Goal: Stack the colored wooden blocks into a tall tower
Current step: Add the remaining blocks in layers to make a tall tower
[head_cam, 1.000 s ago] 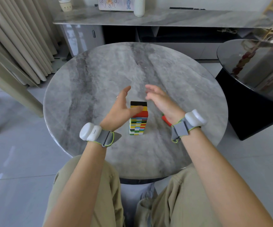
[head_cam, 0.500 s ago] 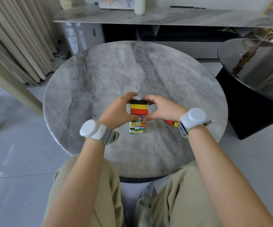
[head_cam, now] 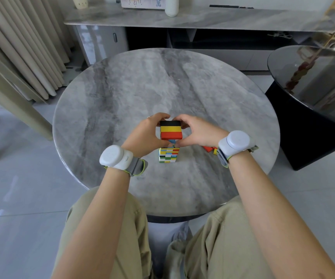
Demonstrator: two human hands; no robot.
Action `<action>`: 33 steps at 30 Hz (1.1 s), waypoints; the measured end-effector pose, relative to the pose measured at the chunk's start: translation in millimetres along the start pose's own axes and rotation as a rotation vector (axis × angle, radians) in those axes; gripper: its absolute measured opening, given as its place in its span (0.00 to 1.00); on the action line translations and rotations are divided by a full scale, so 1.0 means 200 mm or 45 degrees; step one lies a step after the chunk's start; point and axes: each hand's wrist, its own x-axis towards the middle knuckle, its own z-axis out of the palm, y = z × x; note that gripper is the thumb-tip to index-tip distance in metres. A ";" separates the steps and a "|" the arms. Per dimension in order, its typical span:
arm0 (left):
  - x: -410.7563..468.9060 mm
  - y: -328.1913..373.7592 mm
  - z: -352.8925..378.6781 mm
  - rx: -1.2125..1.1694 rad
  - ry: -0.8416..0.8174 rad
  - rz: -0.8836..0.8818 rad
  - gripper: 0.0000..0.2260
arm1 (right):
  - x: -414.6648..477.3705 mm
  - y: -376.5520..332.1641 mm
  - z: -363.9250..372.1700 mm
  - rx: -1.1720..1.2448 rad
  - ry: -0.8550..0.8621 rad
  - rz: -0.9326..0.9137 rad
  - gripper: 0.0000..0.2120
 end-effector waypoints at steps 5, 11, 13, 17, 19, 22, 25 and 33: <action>0.00 0.01 0.00 0.026 -0.002 0.000 0.33 | 0.01 0.00 0.00 -0.012 0.004 0.002 0.32; 0.00 0.00 0.01 0.041 -0.005 0.004 0.32 | 0.01 0.00 0.01 -0.019 0.011 -0.001 0.31; 0.00 0.00 0.01 0.048 -0.004 0.007 0.32 | 0.02 0.00 0.01 -0.024 0.015 -0.005 0.31; 0.00 0.00 0.01 0.006 0.004 0.027 0.33 | 0.02 0.01 0.01 -0.017 0.014 -0.017 0.32; 0.00 0.01 0.01 -0.006 0.005 0.036 0.33 | 0.02 0.01 0.01 -0.008 0.018 -0.020 0.31; 0.00 0.01 0.01 0.000 0.003 0.047 0.32 | 0.02 0.01 0.01 -0.001 0.023 -0.024 0.31; 0.00 0.01 0.01 0.005 0.001 0.050 0.31 | 0.02 0.01 0.01 0.001 0.026 -0.031 0.30; 0.00 0.00 0.01 -0.012 -0.015 0.037 0.35 | 0.01 0.00 0.00 0.016 -0.025 0.011 0.35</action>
